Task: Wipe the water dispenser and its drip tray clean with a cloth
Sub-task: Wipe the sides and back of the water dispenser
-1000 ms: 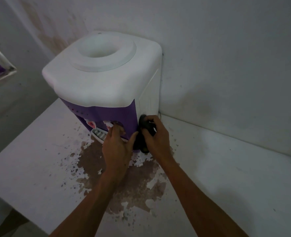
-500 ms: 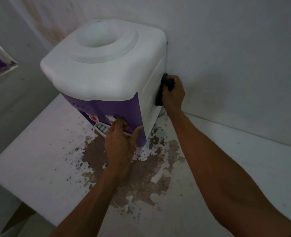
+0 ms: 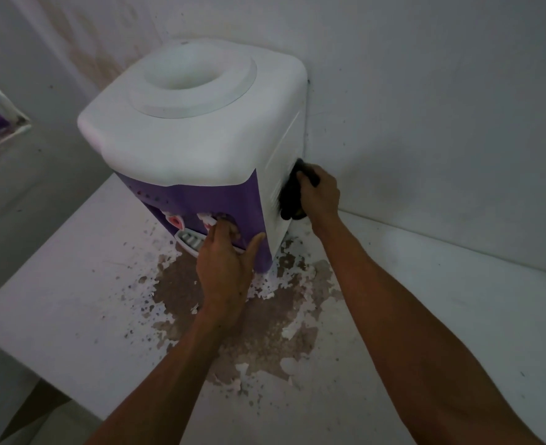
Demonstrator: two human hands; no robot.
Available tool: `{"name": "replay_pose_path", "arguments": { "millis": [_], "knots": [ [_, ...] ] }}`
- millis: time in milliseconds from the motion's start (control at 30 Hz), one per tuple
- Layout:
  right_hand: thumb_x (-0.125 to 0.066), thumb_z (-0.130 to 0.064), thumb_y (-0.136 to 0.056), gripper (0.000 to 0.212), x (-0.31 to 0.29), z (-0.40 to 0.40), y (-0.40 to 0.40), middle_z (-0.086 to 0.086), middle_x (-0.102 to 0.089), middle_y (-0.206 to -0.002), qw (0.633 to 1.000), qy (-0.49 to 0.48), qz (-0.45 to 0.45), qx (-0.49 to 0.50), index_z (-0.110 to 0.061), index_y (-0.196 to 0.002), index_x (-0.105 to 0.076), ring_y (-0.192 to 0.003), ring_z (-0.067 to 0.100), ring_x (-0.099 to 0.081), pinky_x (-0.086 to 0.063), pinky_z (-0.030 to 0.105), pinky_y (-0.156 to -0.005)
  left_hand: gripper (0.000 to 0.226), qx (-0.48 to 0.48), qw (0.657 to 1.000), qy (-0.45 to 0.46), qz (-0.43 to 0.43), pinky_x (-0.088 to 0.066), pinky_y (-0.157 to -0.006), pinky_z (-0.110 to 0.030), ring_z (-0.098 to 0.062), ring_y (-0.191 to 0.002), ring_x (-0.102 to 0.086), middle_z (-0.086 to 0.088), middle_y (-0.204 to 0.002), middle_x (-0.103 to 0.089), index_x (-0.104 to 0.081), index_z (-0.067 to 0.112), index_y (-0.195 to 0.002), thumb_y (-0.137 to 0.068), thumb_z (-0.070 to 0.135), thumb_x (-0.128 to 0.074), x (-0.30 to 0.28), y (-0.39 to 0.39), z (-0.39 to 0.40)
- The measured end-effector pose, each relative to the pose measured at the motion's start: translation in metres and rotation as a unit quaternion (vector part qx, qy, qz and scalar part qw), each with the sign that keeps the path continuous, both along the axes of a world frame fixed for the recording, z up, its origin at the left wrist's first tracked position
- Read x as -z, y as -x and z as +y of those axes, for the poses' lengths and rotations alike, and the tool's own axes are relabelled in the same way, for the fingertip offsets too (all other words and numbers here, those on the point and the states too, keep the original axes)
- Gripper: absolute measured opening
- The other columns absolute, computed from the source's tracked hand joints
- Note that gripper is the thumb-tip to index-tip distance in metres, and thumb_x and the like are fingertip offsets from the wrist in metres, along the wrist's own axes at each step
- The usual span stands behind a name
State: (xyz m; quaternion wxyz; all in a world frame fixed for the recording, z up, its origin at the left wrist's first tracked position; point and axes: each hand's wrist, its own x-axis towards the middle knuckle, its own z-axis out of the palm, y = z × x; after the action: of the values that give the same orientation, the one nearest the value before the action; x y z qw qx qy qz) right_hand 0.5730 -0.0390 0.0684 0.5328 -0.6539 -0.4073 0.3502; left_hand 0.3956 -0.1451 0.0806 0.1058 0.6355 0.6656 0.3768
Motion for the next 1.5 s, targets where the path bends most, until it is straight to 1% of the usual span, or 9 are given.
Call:
{"name": "replay_pose_path", "arguments": {
  "millis": [333, 533, 667, 800, 900, 1133, 1233, 1367, 1500],
  "knots": [
    [-0.066, -0.013, -0.094, 0.026, -0.064, -0.064, 0.033, -0.003, -0.071, -0.111, 0.985, -0.172, 0.004, -0.027, -0.016, -0.119, -0.068, -0.101, 0.01, -0.066, -0.057, 0.03, -0.088, 0.042, 0.008, 1.0, 0.028, 0.012, -0.052, -0.063, -0.037, -0.025, -0.072, -0.062, -0.005, -0.091, -0.067, -0.06, 0.011, -0.097, -0.085, 0.049, -0.076, -0.01, 0.0, -0.002],
    [-0.068, -0.011, -0.093, 0.022, -0.074, -0.099, 0.043, -0.004, -0.071, -0.109, 0.978, -0.187, -0.021, -0.084, -0.014, -0.115, -0.068, -0.102, 0.01, -0.066, -0.055, 0.024, -0.087, 0.022, 0.039, 0.994, 0.101, -0.013, -0.058, -0.071, -0.041, -0.031, -0.078, -0.07, -0.011, -0.095, -0.073, -0.063, 0.007, -0.103, -0.09, 0.022, -0.072, -0.026, 0.005, -0.001],
    [-0.069, -0.009, -0.091, 0.023, -0.086, -0.106, 0.037, -0.004, -0.072, -0.107, 0.981, -0.17, -0.018, -0.093, -0.014, -0.113, -0.069, -0.1, 0.01, -0.067, -0.056, 0.03, -0.089, 0.013, 0.094, 0.984, 0.146, -0.033, -0.047, -0.058, -0.015, 0.0, -0.057, -0.063, -0.003, -0.083, -0.07, -0.068, 0.006, -0.102, -0.094, 0.015, -0.069, -0.039, 0.018, -0.002],
    [-0.066, -0.011, -0.093, 0.026, -0.101, -0.099, 0.042, -0.006, -0.07, -0.114, 0.987, -0.157, 0.0, -0.031, -0.016, -0.119, -0.067, -0.107, 0.008, -0.065, -0.055, 0.034, -0.095, 0.012, 0.15, 0.976, 0.158, -0.021, -0.048, -0.054, -0.006, 0.014, -0.052, -0.06, 0.003, -0.082, -0.07, -0.071, 0.007, -0.101, -0.095, 0.017, -0.067, -0.049, 0.032, -0.001],
    [-0.064, -0.013, -0.095, 0.026, -0.104, -0.103, 0.059, -0.009, -0.069, -0.113, 0.985, -0.164, -0.049, -0.021, -0.018, -0.12, -0.065, -0.104, 0.005, -0.064, -0.055, 0.028, -0.092, 0.02, 0.187, 0.97, 0.153, 0.001, -0.049, -0.063, -0.006, 0.005, -0.063, -0.066, 0.007, -0.098, -0.069, -0.074, 0.009, -0.113, -0.096, 0.015, -0.066, -0.057, 0.046, 0.003],
    [-0.068, -0.007, -0.089, 0.024, -0.073, -0.145, 0.085, -0.011, -0.068, -0.108, 0.986, -0.098, -0.126, -0.039, -0.019, -0.109, -0.064, -0.101, -0.001, -0.062, -0.047, 0.011, -0.084, 0.019, 0.295, 0.941, 0.16, 0.034, -0.059, -0.085, -0.031, -0.012, -0.082, -0.071, 0.0, -0.103, -0.076, -0.077, 0.014, -0.107, -0.095, 0.01, -0.062, -0.072, 0.081, 0.014],
    [-0.068, -0.008, -0.089, 0.021, -0.086, -0.151, 0.097, -0.012, -0.069, -0.103, 0.991, -0.092, -0.097, 0.031, -0.018, -0.107, -0.066, -0.095, -0.002, -0.063, -0.046, 0.008, -0.078, 0.013, 0.343, 0.926, 0.15, 0.039, -0.056, -0.079, -0.02, -0.002, -0.077, -0.068, 0.005, -0.095, -0.076, -0.078, 0.016, -0.098, -0.094, 0.012, -0.066, -0.082, 0.098, 0.019],
    [-0.066, -0.011, -0.09, 0.02, -0.135, -0.14, 0.114, -0.011, -0.069, -0.101, 0.976, -0.15, -0.074, 0.142, -0.02, -0.108, -0.066, -0.093, 0.0, -0.063, -0.05, 0.013, -0.077, 0.007, 0.402, 0.906, 0.128, 0.029, -0.06, -0.077, -0.029, -0.003, -0.073, -0.071, 0.007, -0.085, -0.076, -0.077, 0.018, -0.09, -0.093, 0.016, -0.071, -0.108, 0.121, 0.028],
    [-0.064, -0.015, -0.091, 0.019, -0.169, -0.123, 0.12, -0.007, -0.068, -0.102, 0.965, -0.144, -0.167, 0.143, -0.021, -0.108, -0.066, -0.092, 0.005, -0.063, -0.05, 0.019, -0.079, 0.01, 0.399, 0.911, 0.108, -0.006, -0.058, -0.065, -0.02, -0.003, -0.063, -0.072, 0.005, -0.077, -0.076, -0.075, 0.013, -0.088, -0.095, 0.017, -0.069, -0.145, 0.127, 0.035]
  ]
}}
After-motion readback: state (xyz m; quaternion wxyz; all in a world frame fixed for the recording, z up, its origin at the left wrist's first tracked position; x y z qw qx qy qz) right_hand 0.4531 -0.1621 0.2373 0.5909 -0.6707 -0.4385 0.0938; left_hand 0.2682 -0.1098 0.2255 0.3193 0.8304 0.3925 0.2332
